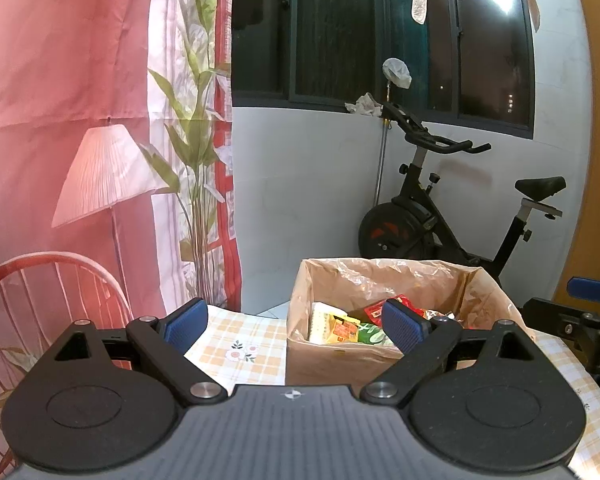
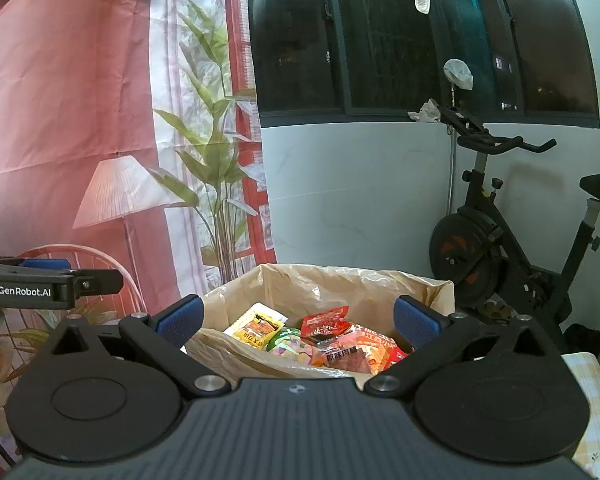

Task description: Organize snacks

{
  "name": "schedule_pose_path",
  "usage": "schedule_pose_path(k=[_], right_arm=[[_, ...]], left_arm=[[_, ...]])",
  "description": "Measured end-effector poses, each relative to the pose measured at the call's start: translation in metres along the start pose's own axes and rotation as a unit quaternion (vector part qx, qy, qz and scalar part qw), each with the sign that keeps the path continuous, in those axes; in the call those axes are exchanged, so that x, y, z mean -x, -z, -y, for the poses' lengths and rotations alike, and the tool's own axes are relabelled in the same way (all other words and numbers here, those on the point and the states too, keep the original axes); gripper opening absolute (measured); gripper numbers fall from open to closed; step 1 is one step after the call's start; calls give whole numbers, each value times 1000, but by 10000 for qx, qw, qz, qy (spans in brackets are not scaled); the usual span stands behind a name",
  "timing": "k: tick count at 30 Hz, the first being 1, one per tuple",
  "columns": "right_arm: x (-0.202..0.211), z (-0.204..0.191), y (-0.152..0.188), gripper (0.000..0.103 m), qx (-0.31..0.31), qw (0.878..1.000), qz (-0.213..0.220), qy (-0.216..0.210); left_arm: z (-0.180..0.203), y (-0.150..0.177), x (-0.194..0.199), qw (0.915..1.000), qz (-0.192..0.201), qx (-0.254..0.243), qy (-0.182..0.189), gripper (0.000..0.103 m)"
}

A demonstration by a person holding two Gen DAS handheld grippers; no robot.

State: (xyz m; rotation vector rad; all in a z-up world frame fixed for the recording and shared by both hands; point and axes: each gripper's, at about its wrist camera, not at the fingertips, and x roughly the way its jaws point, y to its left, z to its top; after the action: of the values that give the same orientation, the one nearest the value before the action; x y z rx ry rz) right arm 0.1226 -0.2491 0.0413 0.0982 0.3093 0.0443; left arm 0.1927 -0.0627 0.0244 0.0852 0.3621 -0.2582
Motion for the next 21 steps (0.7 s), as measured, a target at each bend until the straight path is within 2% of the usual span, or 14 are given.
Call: schedule_pose_path(k=[21], right_arm=[[4, -1, 3, 103, -74, 10000, -39, 43]], left_arm=[[-7, 0, -4, 9999, -7, 105, 69, 95]])
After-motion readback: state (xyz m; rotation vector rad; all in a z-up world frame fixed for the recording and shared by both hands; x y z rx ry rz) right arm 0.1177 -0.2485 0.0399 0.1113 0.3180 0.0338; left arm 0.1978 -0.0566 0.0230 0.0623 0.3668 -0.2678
